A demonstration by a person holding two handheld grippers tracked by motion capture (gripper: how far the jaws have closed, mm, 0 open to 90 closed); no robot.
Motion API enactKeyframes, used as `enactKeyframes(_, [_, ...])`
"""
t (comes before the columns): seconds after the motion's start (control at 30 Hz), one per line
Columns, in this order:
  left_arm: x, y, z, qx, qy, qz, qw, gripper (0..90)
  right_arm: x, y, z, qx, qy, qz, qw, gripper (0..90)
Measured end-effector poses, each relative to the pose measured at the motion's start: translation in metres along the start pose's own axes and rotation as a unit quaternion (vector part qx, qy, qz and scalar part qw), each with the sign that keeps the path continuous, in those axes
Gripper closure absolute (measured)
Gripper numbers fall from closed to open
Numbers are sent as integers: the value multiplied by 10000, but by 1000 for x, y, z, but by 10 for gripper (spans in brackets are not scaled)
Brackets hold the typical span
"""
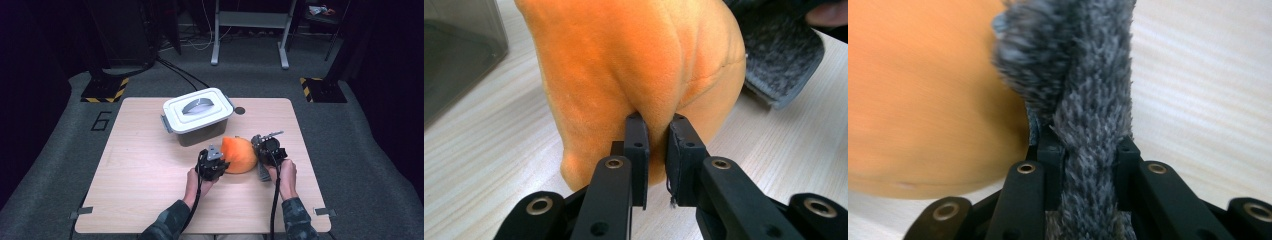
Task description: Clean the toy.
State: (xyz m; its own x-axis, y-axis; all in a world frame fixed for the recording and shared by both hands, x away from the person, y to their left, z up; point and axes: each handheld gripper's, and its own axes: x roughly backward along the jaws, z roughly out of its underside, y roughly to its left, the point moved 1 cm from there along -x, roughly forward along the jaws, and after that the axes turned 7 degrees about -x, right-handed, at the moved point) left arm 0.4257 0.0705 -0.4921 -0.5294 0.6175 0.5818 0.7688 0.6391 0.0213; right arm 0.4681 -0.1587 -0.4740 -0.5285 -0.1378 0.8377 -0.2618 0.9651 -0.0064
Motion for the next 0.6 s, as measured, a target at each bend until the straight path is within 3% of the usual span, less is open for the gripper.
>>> enactKeyframes(0.13, [0, 2, 1, 14, -1, -14, 10000, 808, -14, -5, 7, -106, 266, -60, 9996, 735])
enactKeyframes(0.2, [0, 2, 1, 40, -32, -22, 10000, 808, -12, -9, 8, -135, 220, -92, 9996, 735])
enactKeyframes(0.27, [0, 2, 1, 17, -2, -30, 10000, 808, -4, -12, 7, -170, 170, -70, 9997, 736])
enactKeyframes(0.4, [0, 3, 1, 22, 4, -33, 10000, 807, 24, -13, 1, -158, -255, -69, 9995, 736])
enactKeyframes(0.43, [0, 3, 1, 33, -3, -33, 10000, 806, 39, -7, -3, -53, -466, -101, 9988, 735])
enactKeyframes(0.5, [0, 3, 1, 34, -5, -43, 10000, 804, 46, -2, -6, -25, -549, -172, 9983, 736])
enactKeyframes(0.6, [0, 3, 0, 27, -6, -46, 10000, 801, 56, 17, -11, 194, -653, -412, 9968, 736])
